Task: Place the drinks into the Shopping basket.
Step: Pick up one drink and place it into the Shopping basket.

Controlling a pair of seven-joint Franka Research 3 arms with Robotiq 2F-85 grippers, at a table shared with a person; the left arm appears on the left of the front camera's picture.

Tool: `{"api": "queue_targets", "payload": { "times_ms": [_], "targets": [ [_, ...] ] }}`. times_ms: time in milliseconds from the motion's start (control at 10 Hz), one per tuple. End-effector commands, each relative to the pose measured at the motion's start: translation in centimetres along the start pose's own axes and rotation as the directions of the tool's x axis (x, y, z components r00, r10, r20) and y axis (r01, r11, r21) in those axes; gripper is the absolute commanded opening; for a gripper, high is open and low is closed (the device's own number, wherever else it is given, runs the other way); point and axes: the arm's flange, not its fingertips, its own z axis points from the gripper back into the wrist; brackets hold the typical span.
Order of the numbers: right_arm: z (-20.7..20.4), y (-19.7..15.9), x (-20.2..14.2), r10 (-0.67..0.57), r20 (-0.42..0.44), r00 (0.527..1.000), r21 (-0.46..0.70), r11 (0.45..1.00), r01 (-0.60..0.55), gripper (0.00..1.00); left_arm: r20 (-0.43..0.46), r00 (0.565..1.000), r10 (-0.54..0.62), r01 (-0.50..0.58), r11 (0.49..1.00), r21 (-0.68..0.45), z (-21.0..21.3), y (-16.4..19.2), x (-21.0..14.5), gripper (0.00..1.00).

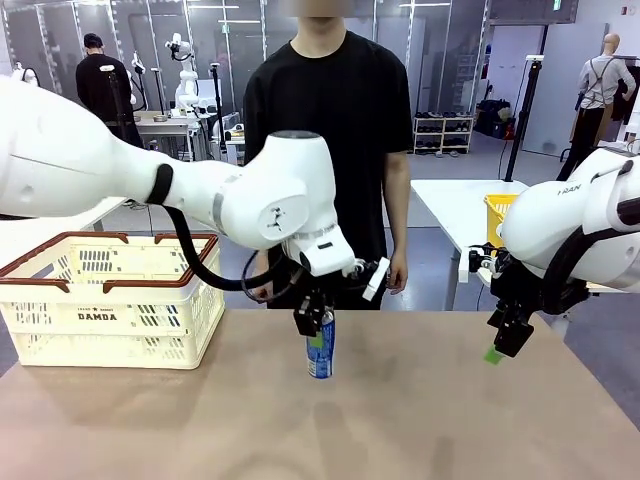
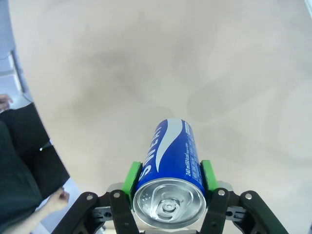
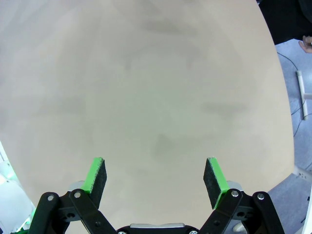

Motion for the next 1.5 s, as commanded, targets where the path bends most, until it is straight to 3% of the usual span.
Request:
{"api": "queue_targets", "payload": {
  "times_ms": [0,500,600,1200,1300,1400],
  "targets": [
    [0.1,0.2,-0.1,0.005,-0.006,1.0,0.004,1.0,-0.004,1.0,0.009,1.0,0.026,-0.026,1.0,0.009,3.6,-2.9,-2.8,0.05],
    [0.1,0.2,-0.1,0.005,-0.006,1.0,0.004,1.0,-0.004,1.0,0.037,0.999,0.018,-0.017,1.0,-0.014,8.6,-5.4,-7.2,0.05],
    [0.1,0.2,-0.1,0.005,-0.006,1.0,0.004,1.0,-0.004,1.0,0.013,0.999,0.035,-0.035,0.999,0.0,7.5,-3.6,-5.6,0.05],
    [0.1,0.2,-0.1,0.005,-0.006,1.0,0.004,1.0,-0.004,1.0,0.013,0.999,0.035,-0.035,0.999,0.0,7.5,-3.6,-5.6,0.05],
    [0.1,0.2,-0.1,0.005,-0.006,1.0,0.004,1.0,-0.004,1.0,0.023,1.0,0.022,-0.021,0.999,-0.026,6.8,-3.9,-5.6,0.58],
    [0.1,0.2,-0.1,0.005,-0.006,1.0,0.004,1.0,-0.004,1.0,0.038,0.999,-0.009,0.01,1.0,-0.014,7.8,-3.8,-5.8,0.58]
  ]
}}
